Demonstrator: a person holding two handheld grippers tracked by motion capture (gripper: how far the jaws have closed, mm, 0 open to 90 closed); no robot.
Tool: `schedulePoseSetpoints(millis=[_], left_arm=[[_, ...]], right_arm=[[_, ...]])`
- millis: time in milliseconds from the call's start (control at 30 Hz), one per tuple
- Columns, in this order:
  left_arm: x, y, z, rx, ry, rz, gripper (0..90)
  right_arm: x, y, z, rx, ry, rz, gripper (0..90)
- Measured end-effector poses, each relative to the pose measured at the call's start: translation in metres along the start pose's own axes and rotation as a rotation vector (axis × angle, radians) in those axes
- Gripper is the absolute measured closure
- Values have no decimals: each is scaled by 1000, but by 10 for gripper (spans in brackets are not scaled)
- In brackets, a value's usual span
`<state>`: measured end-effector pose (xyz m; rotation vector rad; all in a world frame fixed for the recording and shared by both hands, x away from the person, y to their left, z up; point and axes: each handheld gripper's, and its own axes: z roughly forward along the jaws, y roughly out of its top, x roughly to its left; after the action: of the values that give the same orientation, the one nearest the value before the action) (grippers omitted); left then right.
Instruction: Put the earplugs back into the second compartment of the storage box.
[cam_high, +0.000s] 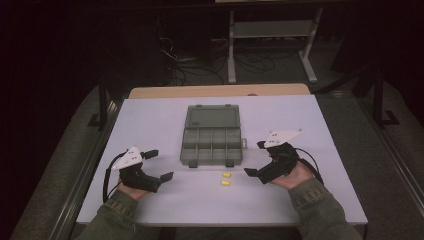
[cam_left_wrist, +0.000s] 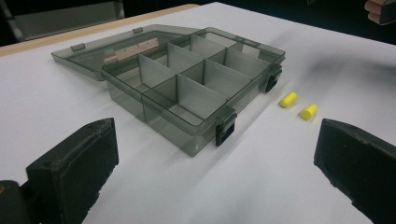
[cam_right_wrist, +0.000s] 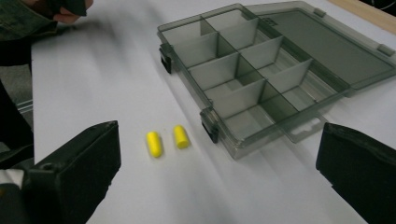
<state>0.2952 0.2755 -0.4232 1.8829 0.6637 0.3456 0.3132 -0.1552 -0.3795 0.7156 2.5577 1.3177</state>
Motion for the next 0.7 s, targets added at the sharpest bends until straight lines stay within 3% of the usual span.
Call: schedulePoseSetpoints(millis=[333,700], left_arm=[[0,0,0,1,0,2,0],[0,0,0,0,-2,4,0]], right_arm=[[9,11,13,22,51,-25,0],[19,17,30,82,108,-63,0]])
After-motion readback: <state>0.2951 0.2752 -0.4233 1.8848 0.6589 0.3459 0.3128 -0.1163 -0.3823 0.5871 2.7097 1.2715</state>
